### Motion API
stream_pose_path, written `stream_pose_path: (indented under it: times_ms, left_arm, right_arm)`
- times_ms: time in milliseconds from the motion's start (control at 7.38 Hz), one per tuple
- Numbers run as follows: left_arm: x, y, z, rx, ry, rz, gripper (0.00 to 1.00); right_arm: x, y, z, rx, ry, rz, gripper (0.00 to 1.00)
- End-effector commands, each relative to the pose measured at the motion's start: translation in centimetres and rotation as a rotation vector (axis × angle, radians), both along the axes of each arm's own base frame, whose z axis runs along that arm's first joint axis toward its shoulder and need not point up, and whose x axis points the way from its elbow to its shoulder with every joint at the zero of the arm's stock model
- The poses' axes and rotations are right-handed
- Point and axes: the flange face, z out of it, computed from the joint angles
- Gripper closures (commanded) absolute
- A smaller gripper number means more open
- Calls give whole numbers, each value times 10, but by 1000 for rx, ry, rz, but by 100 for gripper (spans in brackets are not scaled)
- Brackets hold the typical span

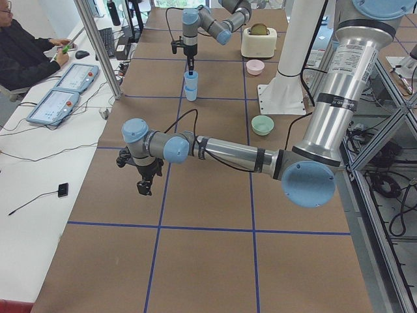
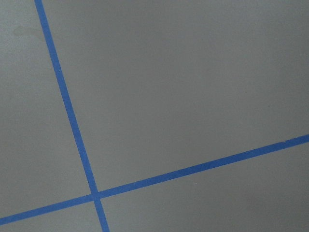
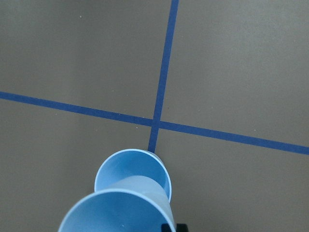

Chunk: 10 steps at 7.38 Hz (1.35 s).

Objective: Stack blue cups with both arms
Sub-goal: 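Lower the cup into the center cup and open the right gripper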

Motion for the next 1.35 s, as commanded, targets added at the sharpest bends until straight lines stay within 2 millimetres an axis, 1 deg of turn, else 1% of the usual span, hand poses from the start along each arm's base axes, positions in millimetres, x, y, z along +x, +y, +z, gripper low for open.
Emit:
stream_pose_path:
  times_ms: [0,406,948,1084,1219]
  left_arm:
    - [0,0,0,0,-1,0,2]
    - [1,0,1,-1,-1,1,2]
    - [1,0,1,-2,-1,0,2]
    - [1,0,1,-4,-1,-1,2]
    - [1,0,1,-4,-1,-1,2]
  right_arm:
    - [-2,-2,0,-1,4,-1,100]
    - [-3,-7,4,10,21,15,100]
    - [-4,-7,3,2,22,19,100]
    - [-5,-6,4,2,23,17,76]
    - [-7,-4,4,1,22,13,44]
